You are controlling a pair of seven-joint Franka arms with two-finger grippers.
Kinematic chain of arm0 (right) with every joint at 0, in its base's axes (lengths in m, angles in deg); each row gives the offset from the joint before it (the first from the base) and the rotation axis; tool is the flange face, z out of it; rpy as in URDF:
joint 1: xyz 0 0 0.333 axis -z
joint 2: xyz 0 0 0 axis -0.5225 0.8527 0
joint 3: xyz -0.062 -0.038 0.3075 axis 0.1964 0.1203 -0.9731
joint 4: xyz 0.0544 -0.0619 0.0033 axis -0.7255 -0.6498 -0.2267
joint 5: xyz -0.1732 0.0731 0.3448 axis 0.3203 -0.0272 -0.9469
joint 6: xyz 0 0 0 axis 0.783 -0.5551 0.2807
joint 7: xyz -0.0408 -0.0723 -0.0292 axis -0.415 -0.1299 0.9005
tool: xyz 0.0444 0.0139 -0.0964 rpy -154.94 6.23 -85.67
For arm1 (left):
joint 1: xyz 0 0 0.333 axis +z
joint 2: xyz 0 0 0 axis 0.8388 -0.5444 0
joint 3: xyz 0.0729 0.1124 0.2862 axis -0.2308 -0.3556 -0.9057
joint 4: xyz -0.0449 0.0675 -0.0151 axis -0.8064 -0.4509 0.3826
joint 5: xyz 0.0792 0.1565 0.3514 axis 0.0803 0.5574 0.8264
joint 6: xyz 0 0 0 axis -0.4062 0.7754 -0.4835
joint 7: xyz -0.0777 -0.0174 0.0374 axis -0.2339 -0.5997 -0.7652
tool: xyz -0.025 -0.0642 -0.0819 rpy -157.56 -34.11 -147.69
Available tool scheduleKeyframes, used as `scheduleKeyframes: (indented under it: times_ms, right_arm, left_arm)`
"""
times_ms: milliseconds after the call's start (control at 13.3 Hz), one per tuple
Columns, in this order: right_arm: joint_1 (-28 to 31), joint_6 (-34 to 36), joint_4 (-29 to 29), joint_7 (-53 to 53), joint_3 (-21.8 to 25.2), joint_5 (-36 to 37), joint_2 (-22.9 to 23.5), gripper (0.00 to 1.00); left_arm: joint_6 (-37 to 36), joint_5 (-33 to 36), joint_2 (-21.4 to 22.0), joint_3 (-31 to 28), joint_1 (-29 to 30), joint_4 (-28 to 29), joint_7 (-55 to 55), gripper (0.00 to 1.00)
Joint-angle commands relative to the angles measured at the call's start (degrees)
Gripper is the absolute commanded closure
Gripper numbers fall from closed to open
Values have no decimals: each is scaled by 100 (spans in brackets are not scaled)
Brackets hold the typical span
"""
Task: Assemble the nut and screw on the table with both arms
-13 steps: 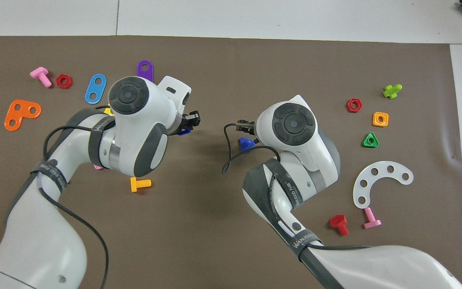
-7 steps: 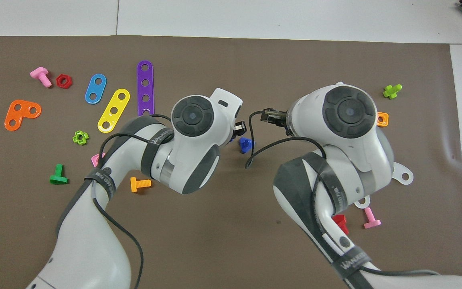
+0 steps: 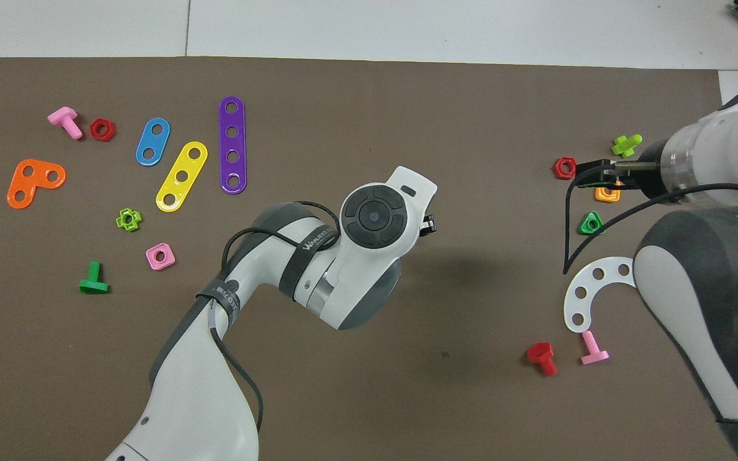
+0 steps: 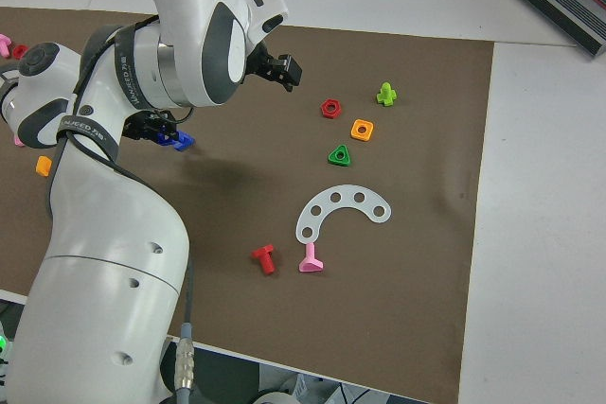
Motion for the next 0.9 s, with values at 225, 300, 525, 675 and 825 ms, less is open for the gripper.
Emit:
scheduleKeyframes:
  times_ms: [225, 300, 525, 675, 825]
  right_arm:
    - [157, 774, 353, 721, -46, -138, -13, 0]
    - [157, 810, 344, 800, -46, -138, -57, 0]
    - [157, 1090, 344, 1029, -46, -138, -145, 0]
    - [148, 1197, 327, 1248, -46, -138, -189, 0]
    - [148, 1197, 318, 1319, -46, -138, -189, 0]
  left_arm:
    - [250, -94, -293, -59, 25, -179, 14, 100]
    - [241, -86, -381, -59, 25, -257, 14, 100]
    - [198, -68, -478, -59, -45, -267, 5, 100]
    - [224, 107, -574, -59, -63, -258, 5, 100]
    - [224, 134, -584, -59, -63, -267, 13, 100]
